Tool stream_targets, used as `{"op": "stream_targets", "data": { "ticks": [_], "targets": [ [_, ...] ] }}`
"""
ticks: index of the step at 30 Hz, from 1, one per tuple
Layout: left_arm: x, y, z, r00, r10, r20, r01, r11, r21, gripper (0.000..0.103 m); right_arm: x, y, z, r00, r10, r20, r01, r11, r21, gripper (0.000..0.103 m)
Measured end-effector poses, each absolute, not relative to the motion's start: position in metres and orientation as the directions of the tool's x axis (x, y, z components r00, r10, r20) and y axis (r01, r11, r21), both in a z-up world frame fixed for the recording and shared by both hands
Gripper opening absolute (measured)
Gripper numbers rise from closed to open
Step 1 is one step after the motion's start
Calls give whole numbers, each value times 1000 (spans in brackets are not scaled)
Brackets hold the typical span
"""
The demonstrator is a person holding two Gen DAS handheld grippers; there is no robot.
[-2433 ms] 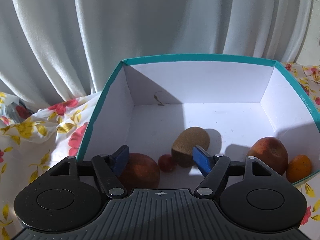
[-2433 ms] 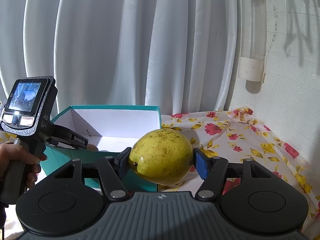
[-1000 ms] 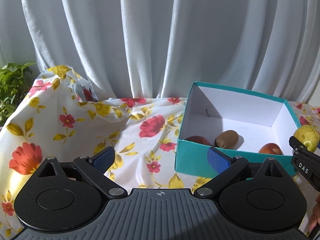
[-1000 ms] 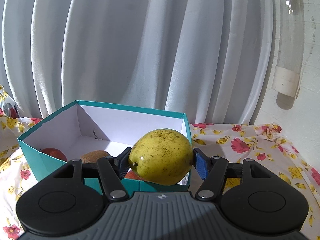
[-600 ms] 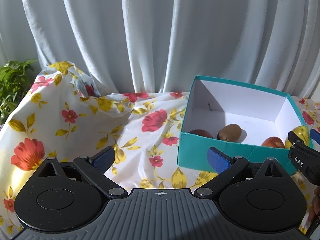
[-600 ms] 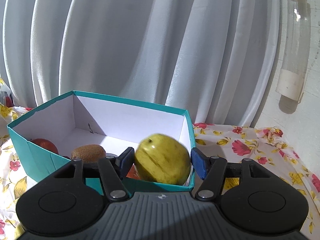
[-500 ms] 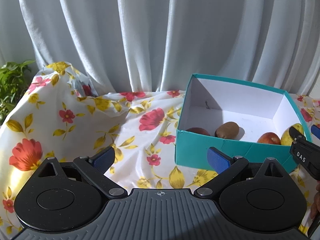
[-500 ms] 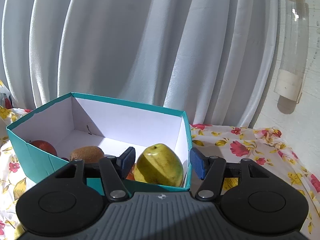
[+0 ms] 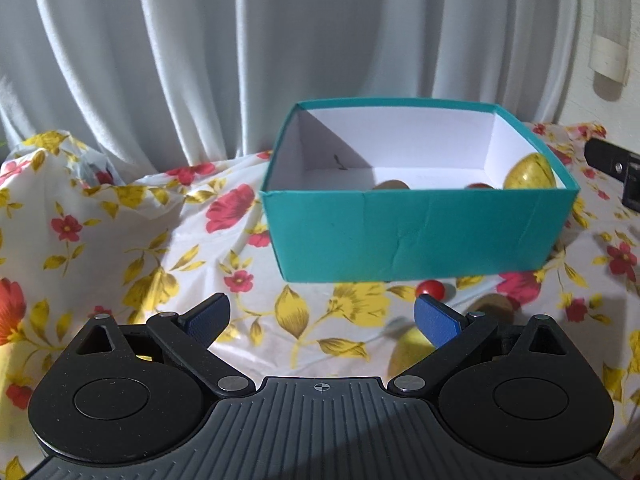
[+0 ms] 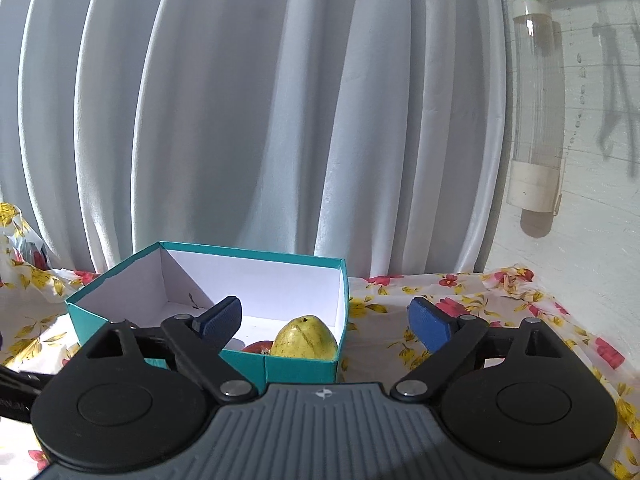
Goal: Organize fruits
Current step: 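Move the left gripper to the large round yellow-green fruit and grasp it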
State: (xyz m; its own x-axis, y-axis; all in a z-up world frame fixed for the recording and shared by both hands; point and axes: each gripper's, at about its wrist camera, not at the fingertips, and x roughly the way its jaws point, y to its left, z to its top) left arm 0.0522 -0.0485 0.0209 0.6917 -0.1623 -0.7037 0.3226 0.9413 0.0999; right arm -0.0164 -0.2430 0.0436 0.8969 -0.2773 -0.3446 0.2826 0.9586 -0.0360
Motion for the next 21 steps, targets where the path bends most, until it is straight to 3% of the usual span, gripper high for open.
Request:
{"op": "stream_targets", "data": {
  "ticks": [21],
  "targets": [
    [42,-88,-30,596,-273,-755,473,879,56,98,-49,-231,46,880,-321,-350,314,946,-77,93]
  ]
}}
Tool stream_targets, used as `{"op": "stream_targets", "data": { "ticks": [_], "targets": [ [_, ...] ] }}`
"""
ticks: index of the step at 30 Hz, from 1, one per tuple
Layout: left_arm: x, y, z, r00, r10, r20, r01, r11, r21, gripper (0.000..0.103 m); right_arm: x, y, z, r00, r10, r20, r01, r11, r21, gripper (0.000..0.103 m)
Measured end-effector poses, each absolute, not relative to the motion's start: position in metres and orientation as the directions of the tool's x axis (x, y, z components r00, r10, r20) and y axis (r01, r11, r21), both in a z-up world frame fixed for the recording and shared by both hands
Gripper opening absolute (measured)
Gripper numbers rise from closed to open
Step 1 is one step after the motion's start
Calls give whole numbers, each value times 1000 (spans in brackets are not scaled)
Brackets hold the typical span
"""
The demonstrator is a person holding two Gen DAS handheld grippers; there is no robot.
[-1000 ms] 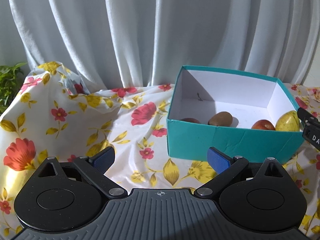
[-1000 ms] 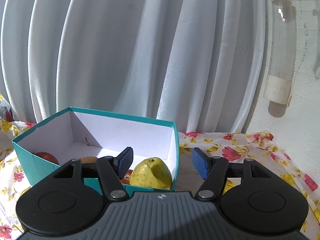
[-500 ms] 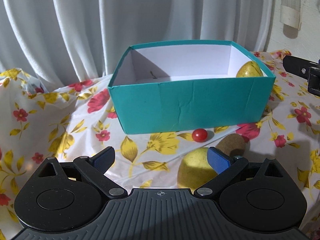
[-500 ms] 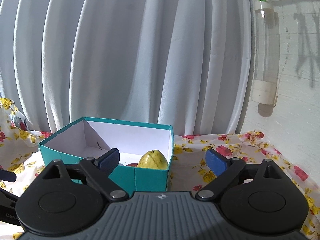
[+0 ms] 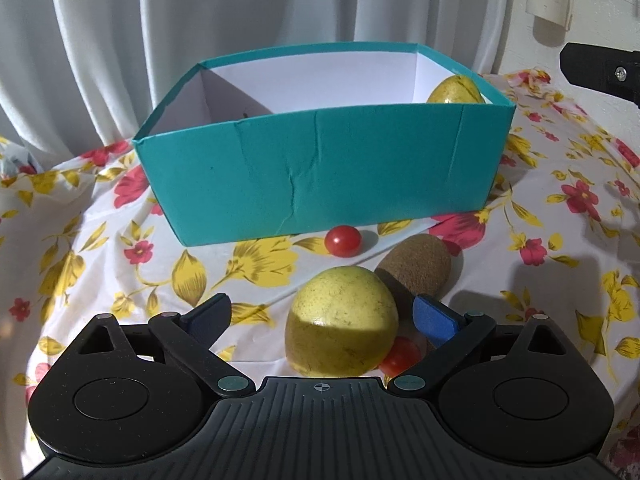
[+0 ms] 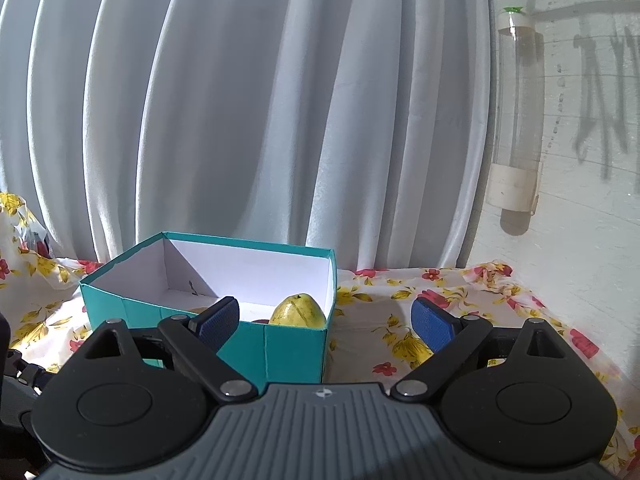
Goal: Organize fruits
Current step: 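Move the left gripper to the large round yellow-green fruit and grasp it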
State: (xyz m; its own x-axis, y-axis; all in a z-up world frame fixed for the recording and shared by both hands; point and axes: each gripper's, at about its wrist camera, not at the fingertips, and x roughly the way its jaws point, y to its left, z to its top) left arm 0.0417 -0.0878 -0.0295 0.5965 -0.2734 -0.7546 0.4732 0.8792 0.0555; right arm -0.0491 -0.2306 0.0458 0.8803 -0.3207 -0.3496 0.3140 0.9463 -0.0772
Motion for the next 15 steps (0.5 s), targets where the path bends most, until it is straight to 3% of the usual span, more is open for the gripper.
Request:
{"op": "stream_targets", "data": {
  "ticks": [4,15],
  "targets": [
    [46,-90,-38,567,-272,-778,482,875,45,85,-50,-231,44,872,-330,-361,323,943,-80,93],
    [50,-90,-43,549,-279,-788,483,875,27,79,-50,-229,42,868,-331,-369,322,943,-86,93]
  ]
}}
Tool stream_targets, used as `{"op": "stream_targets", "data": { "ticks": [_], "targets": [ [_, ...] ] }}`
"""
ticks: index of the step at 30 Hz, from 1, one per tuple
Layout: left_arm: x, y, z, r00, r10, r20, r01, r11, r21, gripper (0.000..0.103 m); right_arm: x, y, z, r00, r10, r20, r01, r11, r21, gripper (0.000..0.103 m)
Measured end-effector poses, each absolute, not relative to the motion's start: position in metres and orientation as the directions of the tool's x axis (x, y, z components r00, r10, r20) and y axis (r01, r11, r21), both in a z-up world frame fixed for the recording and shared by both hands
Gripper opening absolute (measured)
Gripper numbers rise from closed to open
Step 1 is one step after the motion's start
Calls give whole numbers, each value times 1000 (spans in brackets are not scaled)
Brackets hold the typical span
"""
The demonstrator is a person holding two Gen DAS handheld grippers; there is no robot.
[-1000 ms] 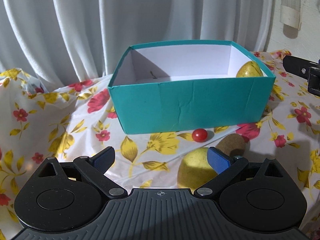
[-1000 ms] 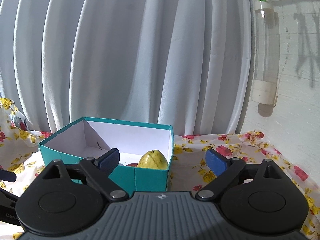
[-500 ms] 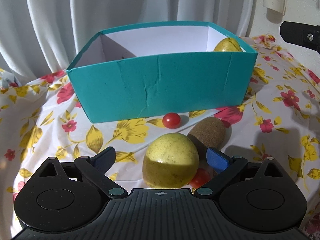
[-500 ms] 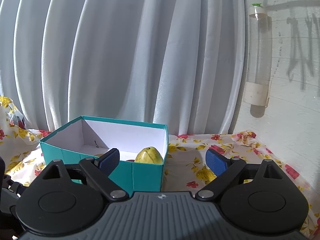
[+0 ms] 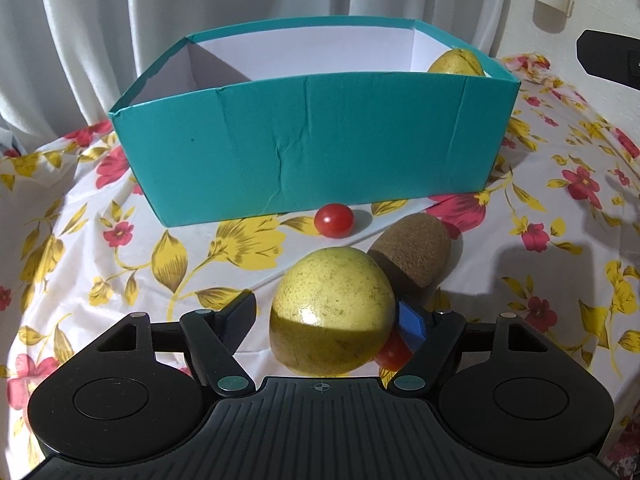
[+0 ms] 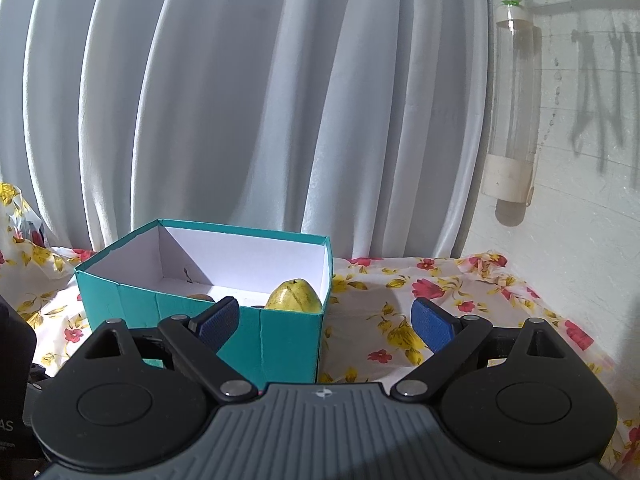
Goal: Organize fruits
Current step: 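Move the left gripper to the large round yellow-green fruit and grasp it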
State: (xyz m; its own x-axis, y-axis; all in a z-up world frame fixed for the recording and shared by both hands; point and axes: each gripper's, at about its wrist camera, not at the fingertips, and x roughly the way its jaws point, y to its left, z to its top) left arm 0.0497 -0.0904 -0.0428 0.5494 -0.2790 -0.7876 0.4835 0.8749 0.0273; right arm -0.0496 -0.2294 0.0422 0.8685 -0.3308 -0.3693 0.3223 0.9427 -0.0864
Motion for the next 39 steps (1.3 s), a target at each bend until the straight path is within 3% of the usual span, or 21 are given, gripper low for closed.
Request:
{"op": "stream_targets", "data": {
  "ticks": [7,29,39],
  "targets": [
    [52,-91,-44,531,-304,-791,493,870,-4,69,-47,-229,42,870,-325,-372,316,945,-88,93],
    [61,-84,-42,505,-265,-821,448,894,-13,68,-47,-228,40,864,-324,-385,311,946,-97,93],
    [52,-52,-6,578,-233,-782,374,927,1,68,-44,-218,27,853,-316,-415,298,948,-108,93]
  ]
}}
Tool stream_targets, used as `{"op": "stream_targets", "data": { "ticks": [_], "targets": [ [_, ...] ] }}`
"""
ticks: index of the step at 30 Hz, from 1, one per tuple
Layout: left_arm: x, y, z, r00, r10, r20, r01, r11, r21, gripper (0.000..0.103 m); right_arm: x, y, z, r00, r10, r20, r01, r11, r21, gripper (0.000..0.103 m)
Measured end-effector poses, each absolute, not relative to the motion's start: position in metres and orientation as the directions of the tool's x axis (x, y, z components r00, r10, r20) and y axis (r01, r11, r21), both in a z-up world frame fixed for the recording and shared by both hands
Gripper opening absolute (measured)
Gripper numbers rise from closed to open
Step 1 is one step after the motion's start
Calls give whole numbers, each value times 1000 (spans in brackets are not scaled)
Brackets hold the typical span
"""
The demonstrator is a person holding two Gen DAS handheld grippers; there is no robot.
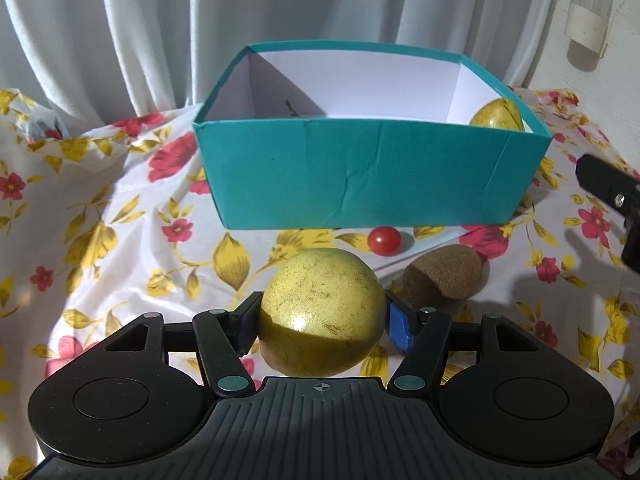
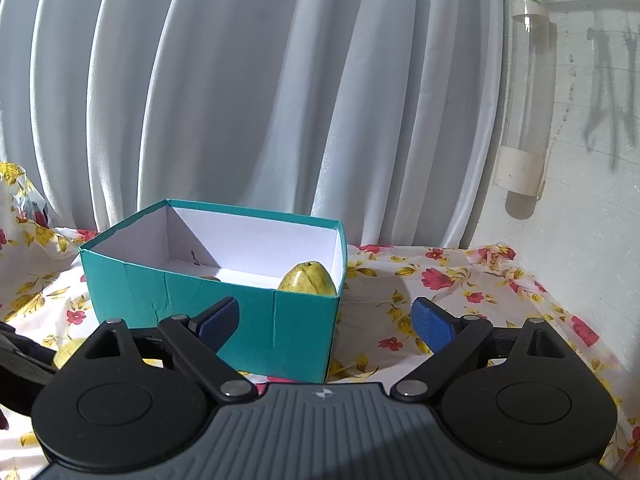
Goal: Organize fruits
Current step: 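Move the left gripper to the large round yellow-green fruit and grasp it, then grasp the second brown kiwi with the right gripper while the left gripper holds the round fruit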
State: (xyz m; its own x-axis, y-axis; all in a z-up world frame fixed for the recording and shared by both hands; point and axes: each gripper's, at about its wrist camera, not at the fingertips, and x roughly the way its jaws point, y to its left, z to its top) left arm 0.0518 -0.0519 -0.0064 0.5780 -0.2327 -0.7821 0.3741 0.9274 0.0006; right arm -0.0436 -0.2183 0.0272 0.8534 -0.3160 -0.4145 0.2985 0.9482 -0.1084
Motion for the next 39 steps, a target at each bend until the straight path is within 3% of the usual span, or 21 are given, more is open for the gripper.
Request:
{"op": "stream_targets", "data": {
  "ticks": [19,26,39],
  "targets": [
    [33,-8,33,639,-192,-745,271,963,-16,68,-19,-179,-33,792,-180,-583,142,984,-112,92],
    [28,0,36,644,-188,-742,258,966,-21,68,-12,-169,-41,786,-153,-599,109,988,-109,92],
    [24,9,40,652,-174,-738,243,970,-14,68,13,-162,-60,759,-140,-635,97,990,-103,82]
  ]
}}
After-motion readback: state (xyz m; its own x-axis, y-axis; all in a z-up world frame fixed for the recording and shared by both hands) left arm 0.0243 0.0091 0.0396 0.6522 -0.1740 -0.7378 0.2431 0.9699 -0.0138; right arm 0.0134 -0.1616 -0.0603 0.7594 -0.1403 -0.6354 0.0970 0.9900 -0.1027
